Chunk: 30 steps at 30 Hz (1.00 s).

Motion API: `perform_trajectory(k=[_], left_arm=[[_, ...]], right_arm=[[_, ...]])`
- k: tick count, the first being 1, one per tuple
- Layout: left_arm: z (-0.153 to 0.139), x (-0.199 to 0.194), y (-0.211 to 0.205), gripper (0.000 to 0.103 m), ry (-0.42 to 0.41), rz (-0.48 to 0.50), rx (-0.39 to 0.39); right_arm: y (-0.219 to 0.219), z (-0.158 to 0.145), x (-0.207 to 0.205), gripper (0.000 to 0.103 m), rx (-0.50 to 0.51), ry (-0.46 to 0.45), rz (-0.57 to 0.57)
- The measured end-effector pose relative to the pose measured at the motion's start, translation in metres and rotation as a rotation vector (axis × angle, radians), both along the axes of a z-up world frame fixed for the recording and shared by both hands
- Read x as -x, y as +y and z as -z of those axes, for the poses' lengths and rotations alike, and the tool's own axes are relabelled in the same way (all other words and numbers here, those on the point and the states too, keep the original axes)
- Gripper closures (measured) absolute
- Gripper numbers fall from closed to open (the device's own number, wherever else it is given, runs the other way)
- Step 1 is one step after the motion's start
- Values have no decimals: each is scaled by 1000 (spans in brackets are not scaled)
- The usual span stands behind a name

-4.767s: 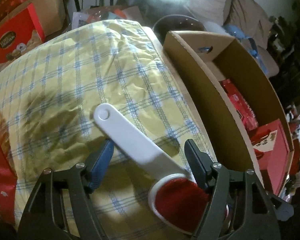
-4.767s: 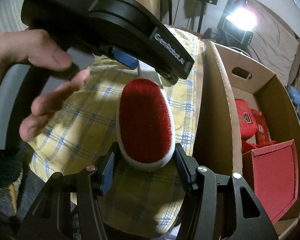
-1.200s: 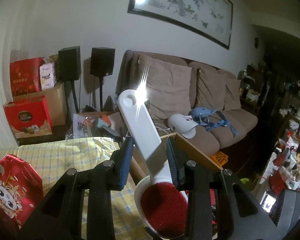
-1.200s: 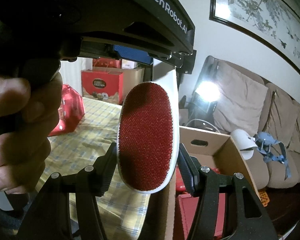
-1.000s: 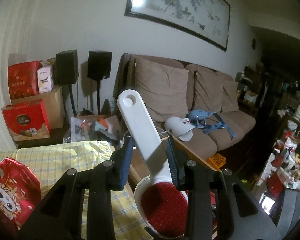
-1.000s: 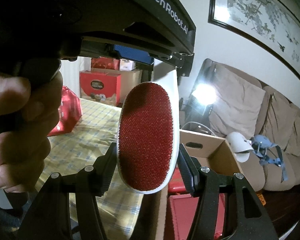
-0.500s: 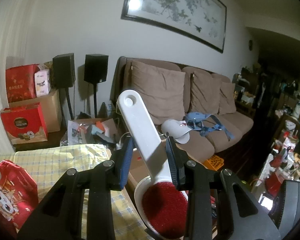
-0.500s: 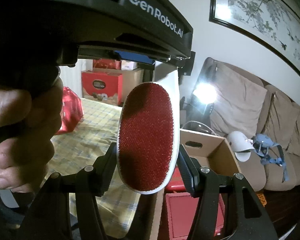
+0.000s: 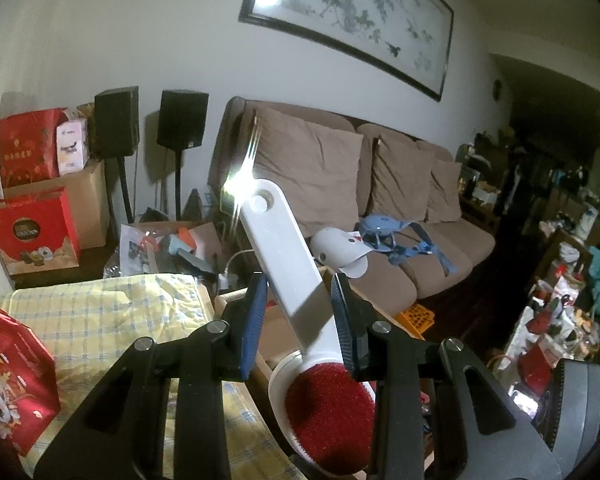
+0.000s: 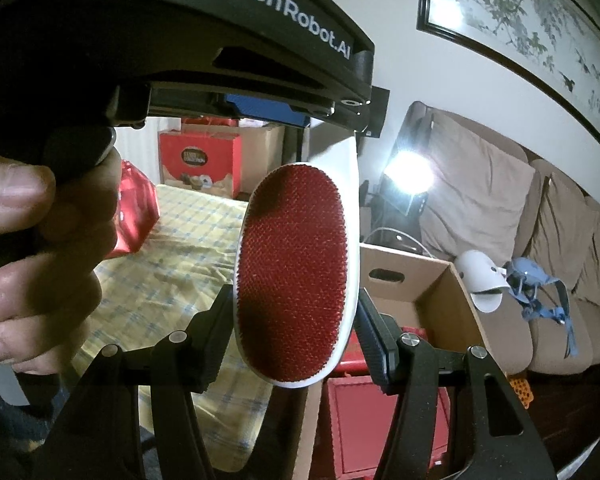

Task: Organize objects
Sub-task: 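Lift the red lint brush with the left tool and carry it over the cardboard box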

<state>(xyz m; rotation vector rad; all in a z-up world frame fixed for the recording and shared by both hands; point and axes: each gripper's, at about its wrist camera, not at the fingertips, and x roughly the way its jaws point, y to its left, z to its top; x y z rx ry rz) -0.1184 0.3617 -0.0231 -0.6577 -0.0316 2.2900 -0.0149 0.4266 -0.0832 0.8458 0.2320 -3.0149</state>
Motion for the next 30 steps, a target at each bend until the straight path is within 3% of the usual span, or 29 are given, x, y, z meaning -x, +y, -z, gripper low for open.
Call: perform_trajectory(k=[30], left_arm=[[16,8,53,73,-26,83,17]], right_arm=[[39,13,4,44,12,-53,79]])
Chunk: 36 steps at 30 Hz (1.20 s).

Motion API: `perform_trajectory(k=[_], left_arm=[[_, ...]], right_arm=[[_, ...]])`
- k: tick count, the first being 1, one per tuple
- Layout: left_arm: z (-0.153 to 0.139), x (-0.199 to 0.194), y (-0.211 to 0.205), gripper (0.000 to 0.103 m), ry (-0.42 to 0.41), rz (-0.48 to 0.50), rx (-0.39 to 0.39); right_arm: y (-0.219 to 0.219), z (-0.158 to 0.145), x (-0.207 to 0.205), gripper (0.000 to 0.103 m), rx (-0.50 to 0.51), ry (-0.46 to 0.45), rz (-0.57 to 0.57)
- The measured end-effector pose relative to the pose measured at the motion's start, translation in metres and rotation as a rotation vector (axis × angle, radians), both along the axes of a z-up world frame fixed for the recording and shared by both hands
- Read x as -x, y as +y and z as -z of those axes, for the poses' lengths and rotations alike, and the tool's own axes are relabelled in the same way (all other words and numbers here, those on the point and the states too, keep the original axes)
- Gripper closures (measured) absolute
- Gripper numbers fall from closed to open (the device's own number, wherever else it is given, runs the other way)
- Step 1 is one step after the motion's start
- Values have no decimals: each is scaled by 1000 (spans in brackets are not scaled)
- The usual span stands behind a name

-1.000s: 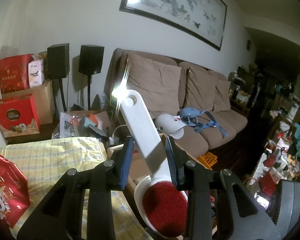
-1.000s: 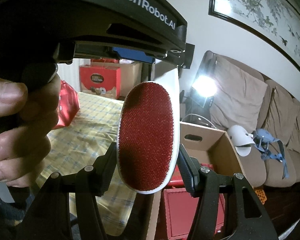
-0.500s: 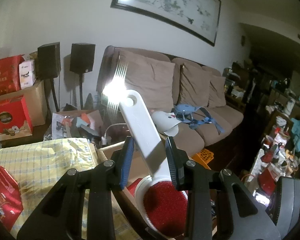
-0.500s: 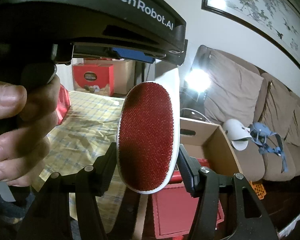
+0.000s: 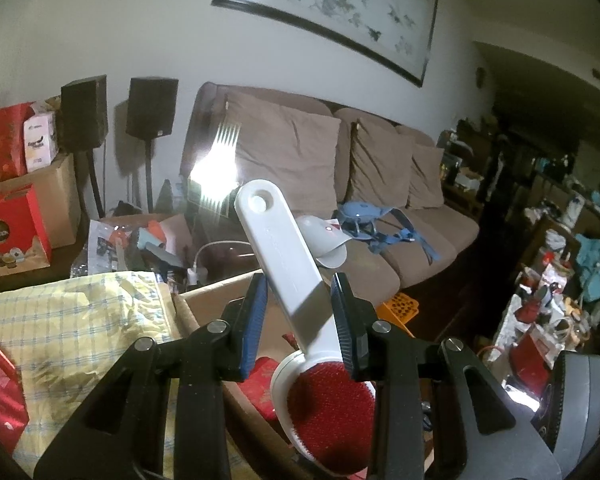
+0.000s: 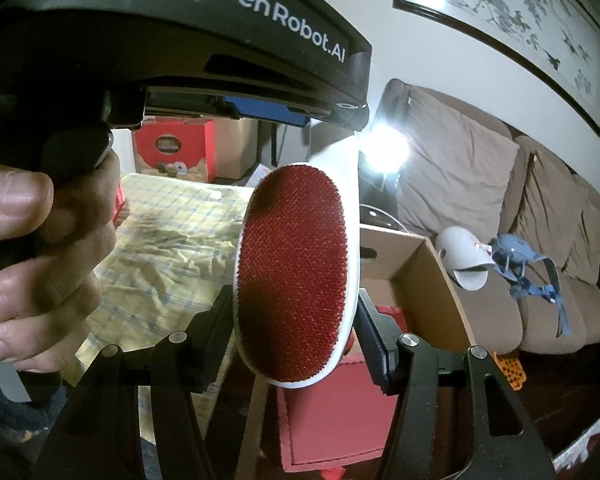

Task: Organize objects
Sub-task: 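Lift the red lint brush with the left tool and carry it over the cardboard box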

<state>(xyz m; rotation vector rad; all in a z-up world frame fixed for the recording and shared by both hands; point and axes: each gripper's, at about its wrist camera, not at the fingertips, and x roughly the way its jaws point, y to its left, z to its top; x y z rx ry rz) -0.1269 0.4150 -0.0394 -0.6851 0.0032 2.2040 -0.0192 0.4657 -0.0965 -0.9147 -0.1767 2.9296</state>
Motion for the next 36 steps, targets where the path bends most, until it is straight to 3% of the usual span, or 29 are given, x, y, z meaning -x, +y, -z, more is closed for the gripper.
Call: perform_trajectory(k=[21,36], left_arm=[[7,-1,35,73,-18,45,10],[13,-1,78,74,-42,140,27]], right_arm=[[34,8,0,44,8,-22,50],[73,13,-6,44,53,-38,118]])
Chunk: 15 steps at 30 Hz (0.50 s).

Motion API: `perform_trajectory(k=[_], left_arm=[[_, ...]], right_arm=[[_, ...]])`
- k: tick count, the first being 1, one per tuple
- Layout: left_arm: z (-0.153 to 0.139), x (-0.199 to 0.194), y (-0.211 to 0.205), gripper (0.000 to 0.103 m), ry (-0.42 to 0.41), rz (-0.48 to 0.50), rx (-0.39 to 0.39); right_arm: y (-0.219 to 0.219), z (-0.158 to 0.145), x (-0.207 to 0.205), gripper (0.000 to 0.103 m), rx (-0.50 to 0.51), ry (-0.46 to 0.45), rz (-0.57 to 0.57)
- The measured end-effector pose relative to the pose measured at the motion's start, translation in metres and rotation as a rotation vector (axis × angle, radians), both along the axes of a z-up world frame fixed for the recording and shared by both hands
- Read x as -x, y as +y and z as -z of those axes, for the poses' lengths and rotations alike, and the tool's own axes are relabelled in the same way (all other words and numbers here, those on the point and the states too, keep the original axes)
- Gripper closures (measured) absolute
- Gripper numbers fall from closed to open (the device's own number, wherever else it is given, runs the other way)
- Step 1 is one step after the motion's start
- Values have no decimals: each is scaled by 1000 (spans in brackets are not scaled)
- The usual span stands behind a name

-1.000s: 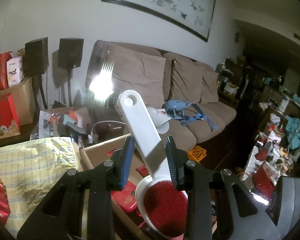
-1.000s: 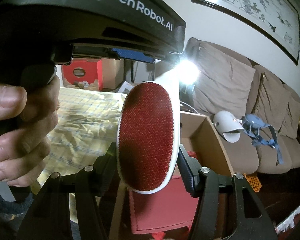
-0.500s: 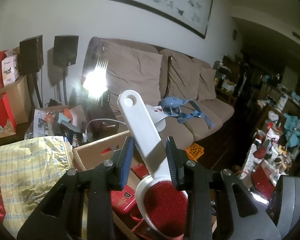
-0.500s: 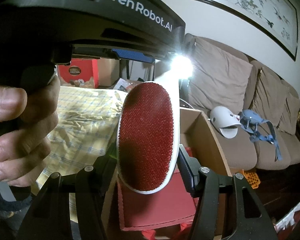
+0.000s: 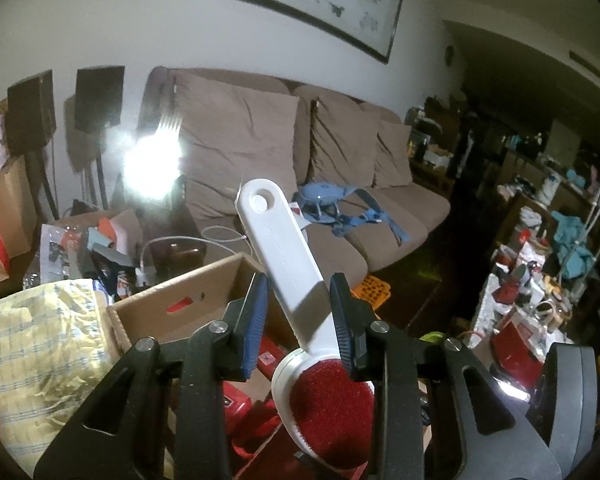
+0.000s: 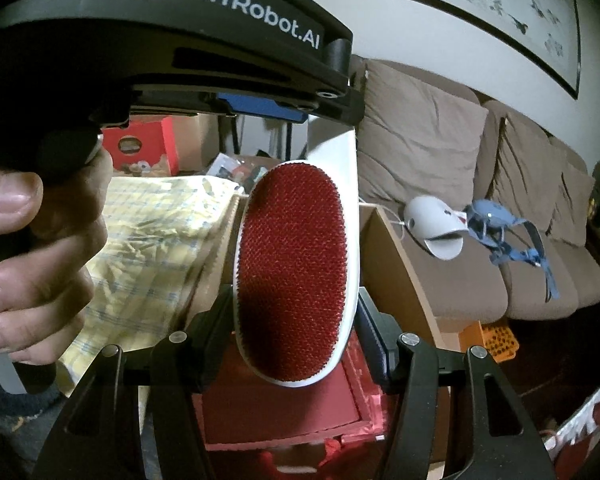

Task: Organize objects
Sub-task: 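Lift the red lint brush with the left tool and carry it over the cardboard box, then lower the lint brush into the cardboard box and open the left tool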

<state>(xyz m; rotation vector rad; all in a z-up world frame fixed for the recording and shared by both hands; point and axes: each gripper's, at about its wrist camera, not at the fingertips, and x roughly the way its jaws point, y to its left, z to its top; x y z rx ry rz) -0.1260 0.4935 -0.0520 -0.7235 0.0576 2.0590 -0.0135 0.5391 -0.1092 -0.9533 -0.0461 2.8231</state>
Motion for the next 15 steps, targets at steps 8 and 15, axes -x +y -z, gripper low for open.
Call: perform_trajectory(k=[8,15], left_arm=[[11,2,13,87,-28,12,21],[24,1,25,91,-70,43,43]], right_arm=[[14,7,1,44,3,-27,22],[18,12,-1,53,26,-42,4]])
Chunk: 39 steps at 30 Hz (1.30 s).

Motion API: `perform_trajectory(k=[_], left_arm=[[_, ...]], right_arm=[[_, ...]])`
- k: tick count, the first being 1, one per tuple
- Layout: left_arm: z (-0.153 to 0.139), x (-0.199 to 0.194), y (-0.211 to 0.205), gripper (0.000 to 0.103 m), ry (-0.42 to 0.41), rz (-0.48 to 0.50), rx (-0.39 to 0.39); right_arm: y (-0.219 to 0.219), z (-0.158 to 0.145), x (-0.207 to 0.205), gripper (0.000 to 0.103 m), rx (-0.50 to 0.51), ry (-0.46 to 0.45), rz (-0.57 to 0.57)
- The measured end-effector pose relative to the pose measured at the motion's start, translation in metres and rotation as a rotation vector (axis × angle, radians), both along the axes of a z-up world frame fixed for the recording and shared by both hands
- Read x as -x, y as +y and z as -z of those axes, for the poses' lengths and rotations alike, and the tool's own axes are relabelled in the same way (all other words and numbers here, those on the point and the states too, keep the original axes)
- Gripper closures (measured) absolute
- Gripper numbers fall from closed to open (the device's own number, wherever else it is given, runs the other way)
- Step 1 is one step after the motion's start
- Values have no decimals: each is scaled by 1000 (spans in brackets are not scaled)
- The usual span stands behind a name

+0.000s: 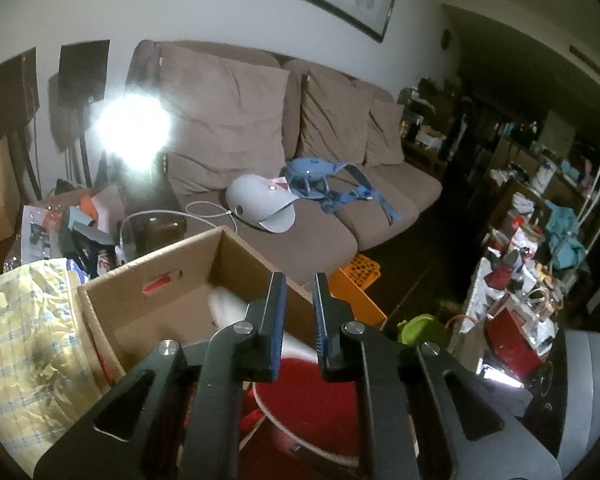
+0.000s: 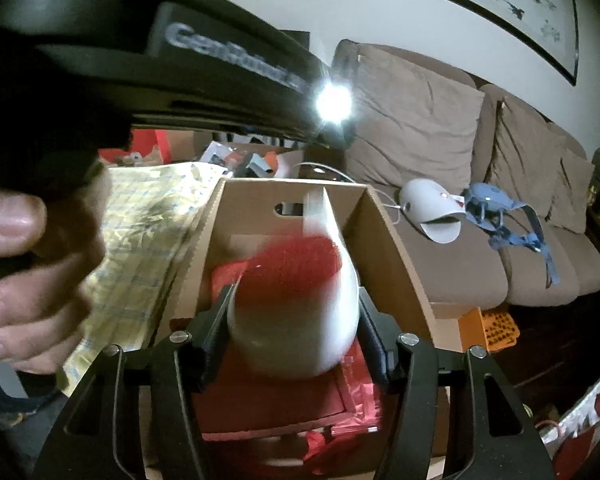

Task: Organize objects
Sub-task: 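Lower the lint brush into the cardboard box and open the left tool, then raise both open tools out of the cardboard box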

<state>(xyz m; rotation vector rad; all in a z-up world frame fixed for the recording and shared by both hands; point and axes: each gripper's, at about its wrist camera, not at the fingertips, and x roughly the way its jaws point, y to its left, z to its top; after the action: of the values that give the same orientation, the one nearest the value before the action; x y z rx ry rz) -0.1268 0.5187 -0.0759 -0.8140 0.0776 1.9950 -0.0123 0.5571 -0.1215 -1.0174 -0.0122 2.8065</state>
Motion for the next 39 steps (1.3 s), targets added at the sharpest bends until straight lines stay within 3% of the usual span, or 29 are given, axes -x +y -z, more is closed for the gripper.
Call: perform_trajectory(k=[2,6,21,39], left_arm=[[4,2,1,91,-9,-3,8],[15,13,3,91,-34,-34,43],[35,21,-2,91,-83,-65,126],[40,33,-26,91,-44,-149,167]], right_arm=[[-1,3,2,80,15,-20,-16],[3,18,6,84,61,-95,-11],[5,26,8,90,56,-132,30],[18,25,5,90,102,-132,100]])
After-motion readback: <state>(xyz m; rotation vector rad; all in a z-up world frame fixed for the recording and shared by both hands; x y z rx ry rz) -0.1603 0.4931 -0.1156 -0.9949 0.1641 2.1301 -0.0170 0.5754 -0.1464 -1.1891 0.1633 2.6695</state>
